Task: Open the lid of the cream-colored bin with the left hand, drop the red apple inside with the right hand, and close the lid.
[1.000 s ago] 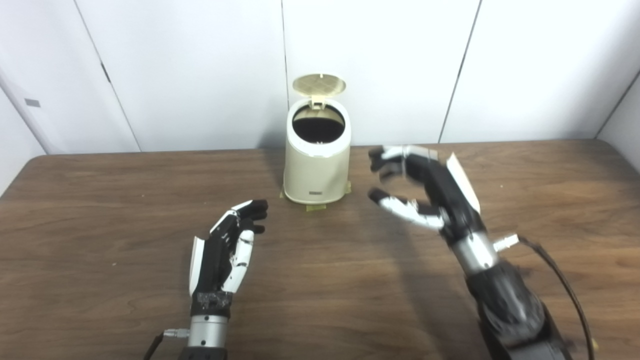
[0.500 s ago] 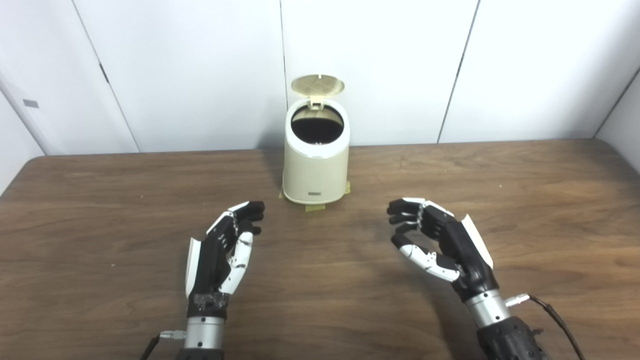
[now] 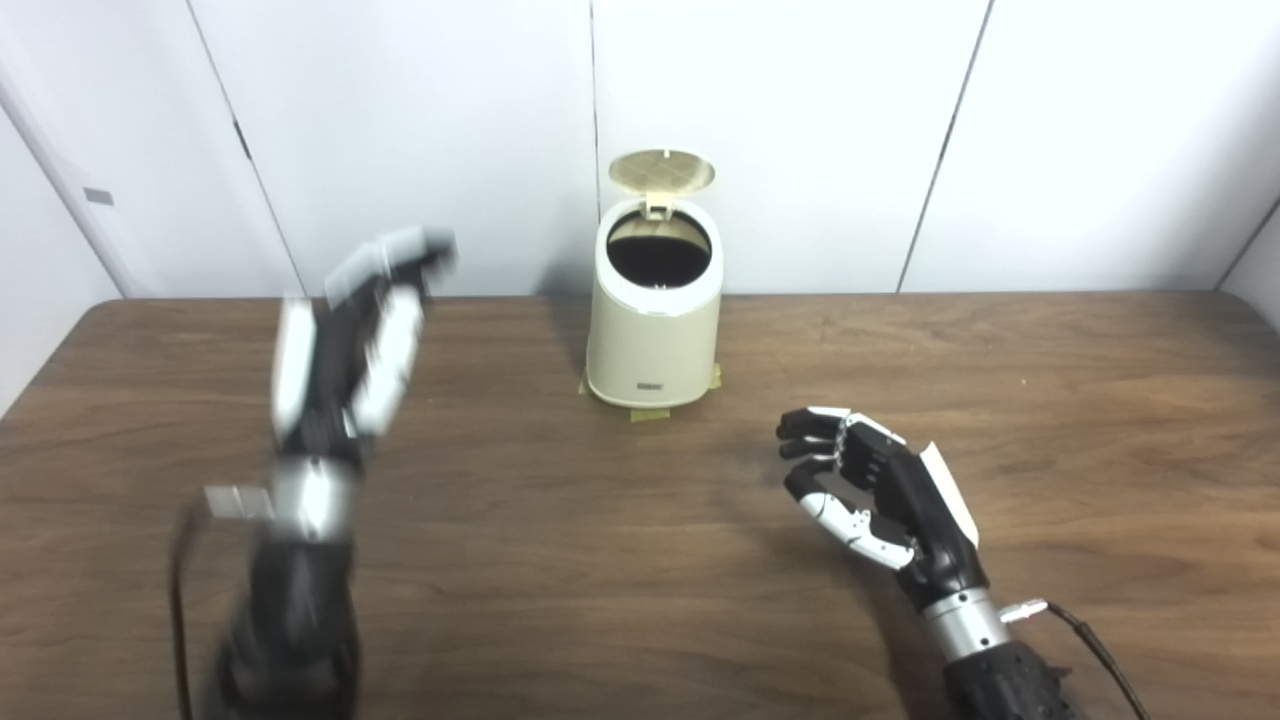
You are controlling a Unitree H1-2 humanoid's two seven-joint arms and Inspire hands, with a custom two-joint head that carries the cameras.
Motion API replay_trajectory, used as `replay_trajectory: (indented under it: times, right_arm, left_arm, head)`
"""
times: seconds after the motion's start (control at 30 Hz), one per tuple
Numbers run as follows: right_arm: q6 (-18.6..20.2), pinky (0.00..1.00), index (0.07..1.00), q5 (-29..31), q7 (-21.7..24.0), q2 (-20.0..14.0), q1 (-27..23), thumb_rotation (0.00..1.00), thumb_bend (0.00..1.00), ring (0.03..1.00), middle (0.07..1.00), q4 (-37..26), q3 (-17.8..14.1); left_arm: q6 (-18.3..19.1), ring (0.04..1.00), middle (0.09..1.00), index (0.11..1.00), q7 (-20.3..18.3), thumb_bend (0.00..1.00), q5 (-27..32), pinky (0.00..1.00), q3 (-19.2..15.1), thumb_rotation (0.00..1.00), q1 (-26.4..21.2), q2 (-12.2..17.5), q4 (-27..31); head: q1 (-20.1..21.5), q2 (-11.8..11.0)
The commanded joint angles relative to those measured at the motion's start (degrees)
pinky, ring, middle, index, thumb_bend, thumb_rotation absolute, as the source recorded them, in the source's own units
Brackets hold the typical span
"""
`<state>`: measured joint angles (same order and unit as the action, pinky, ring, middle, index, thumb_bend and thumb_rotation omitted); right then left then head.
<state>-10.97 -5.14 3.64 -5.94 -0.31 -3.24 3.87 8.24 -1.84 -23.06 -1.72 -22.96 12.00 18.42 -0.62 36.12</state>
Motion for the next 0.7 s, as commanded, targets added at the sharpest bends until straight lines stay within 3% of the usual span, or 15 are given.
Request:
replay_trajectory:
  times: [0.0, 0.17, 0.2, 0.3, 0.4, 0.47, 0.67]
  right_arm:
    - [-3.54, 0.57, 0.658, 0.4, -0.9, 0.74, -2.23, 0.33, 0.26, 0.648, 0.677, 0.12, -0.46]
    - [-3.6, 0.56, 0.655, -0.46, -1.37, 1.14, -2.19, 0.33, 0.25, 0.642, 0.673, 0.27, -0.86]
    - [-3.8, 0.56, 0.656, -0.62, -1.46, 1.15, -2.2, 0.34, 0.25, 0.64, 0.673, 0.45, -0.93]
    - [-3.53, 0.56, 0.656, -0.49, -1.53, 1.18, -2.19, 0.35, 0.25, 0.643, 0.675, 0.65, -1.02]
    - [-3.62, 0.57, 0.656, -0.49, -1.51, 1.26, -2.28, 0.35, 0.25, 0.647, 0.677, 1.04, -1.02]
    - [-4.33, 0.57, 0.654, -0.13, -1.39, 1.27, -2.41, 0.34, 0.25, 0.648, 0.676, 1.82, -1.01]
    - [-4.62, 0.57, 0.654, -0.23, -1.56, 1.35, -2.72, 0.33, 0.26, 0.646, 0.672, 2.89, -0.99]
  left_arm:
    - [4.43, 0.793, 0.772, 0.75, -2.85, 0.47, -4.43, 0.75, 2.1, 1.0, -9.34, 1.02, 2.62]
    - [12.01, 0.88, 0.835, 0.779, -8.62, 0.53, -11.81, 0.86, 7.8, 0.99, -21.84, 3.77, -1.49]
    - [13.28, 0.91, 0.846, 0.794, -9.79, 0.59, -13.62, 0.97, 9.12, 1.0, -23.75, 4.14, -2.44]
    - [16.14, 0.95, 0.861, 0.791, -13.21, 0.64, -17.92, 0.99, 12.79, 1.0, -28.3, 4.63, -5.1]
    - [15.49, 0.971, 0.861, 0.777, -14.05, 0.7, -23.07, 1.0, 16.78, 1.0, -30.69, 5.06, -8.33]
    - [13.08, 0.97, 0.84, 0.769, -13.61, 0.77, -26.88, 1.0, 19.9, 1.0, -31.82, 5.85, -11.49]
    - [12.0, 0.999, 0.842, 0.803, -15.9, 0.88, -30.24, 1.0, 22.96, 0.93, -33.11, 5.83, -17.02]
  head:
    - [-0.07, 0.03]
    - [-0.12, 0.31]
    - [-0.15, 0.3]
    - [-0.34, 0.26]
    - [-0.39, -0.34]
    - [-0.31, -0.74]
    - [-0.29, -0.88]
